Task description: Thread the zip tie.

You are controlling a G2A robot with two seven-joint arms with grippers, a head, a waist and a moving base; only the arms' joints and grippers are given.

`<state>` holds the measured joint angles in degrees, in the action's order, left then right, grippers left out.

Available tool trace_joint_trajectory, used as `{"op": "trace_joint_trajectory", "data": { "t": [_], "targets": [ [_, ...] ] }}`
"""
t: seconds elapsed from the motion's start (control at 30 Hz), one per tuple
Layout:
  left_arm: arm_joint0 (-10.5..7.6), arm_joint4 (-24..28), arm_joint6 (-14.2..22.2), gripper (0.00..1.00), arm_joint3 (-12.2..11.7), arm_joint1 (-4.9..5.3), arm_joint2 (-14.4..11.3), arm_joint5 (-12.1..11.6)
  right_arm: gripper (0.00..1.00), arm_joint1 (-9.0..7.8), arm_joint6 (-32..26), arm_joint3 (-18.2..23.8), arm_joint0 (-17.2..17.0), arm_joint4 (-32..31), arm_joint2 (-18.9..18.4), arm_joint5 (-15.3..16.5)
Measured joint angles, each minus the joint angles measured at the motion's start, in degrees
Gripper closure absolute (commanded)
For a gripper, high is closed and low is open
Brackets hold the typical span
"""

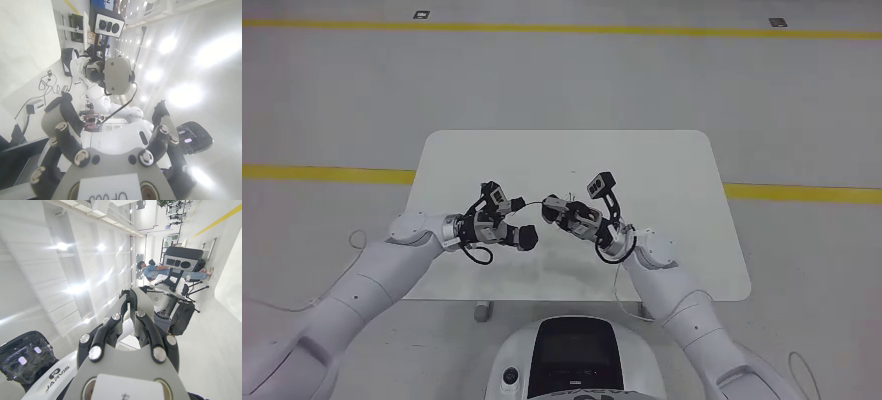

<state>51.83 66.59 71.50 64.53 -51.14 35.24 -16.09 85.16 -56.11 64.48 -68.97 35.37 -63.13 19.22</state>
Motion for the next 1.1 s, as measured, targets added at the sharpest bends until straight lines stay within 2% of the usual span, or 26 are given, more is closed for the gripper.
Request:
{"op": "trace_joint_trajectory", "data": {
  "t": [0.1, 0.3, 0.4, 0.57, 0.63, 0.7, 0.73, 0.83, 1.1],
  "targets": [
    [0.04, -0.5, -0.4, 0.0, -0.2, -0.22, 0.6, -1.2, 1.0, -0.02, -0.1, -0.4, 0.4, -0.1, 0.3, -0.1],
    [0.14, -0.6, -0.6, 0.0, -0.1, -0.24, 0.6, -1.3, 1.0, -0.07, 0.7, 0.2, 0.1, -0.9, 0.3, -0.3],
    [0.61, -2.4, -3.6, 0.0, 1.0, -0.23, 1.2, -1.1, 1.0, -0.34, 2.1, 1.8, -0.4, -2.9, 0.5, -0.7],
    [1.09, -6.4, -5.8, 0.0, 1.9, 0.14, 2.6, -0.9, 1.0, -1.05, 3.4, 4.0, -0.9, -7.4, 0.1, -1.8],
    [1.4, -7.7, -6.8, 0.14, 2.3, 0.25, 3.0, -0.8, 1.0, -1.34, 3.8, 4.7, -1.0, -9.1, -0.1, -2.5],
    [1.87, -8.3, -7.2, 0.41, 2.8, 0.36, 3.6, -0.7, 1.0, -1.66, 4.5, 5.7, -1.4, -11.1, -0.2, -3.2],
    [2.06, -8.6, -7.4, 0.51, 3.0, 0.41, 3.8, -0.7, 1.0, -1.79, 4.6, 6.1, -1.6, -11.8, -0.3, -3.6],
    [2.65, -9.4, -7.5, 0.6, 3.3, 0.56, 4.7, -0.7, 1.0, -2.18, 4.9, 7.1, -2.1, -13.4, -0.4, -4.7],
    [3.96, -10.9, -7.4, 0.73, 4.1, 0.75, 6.5, -0.4, 1.0, -2.96, 5.6, 8.7, -2.7, -15.9, -0.6, -6.5]
  ]
}}
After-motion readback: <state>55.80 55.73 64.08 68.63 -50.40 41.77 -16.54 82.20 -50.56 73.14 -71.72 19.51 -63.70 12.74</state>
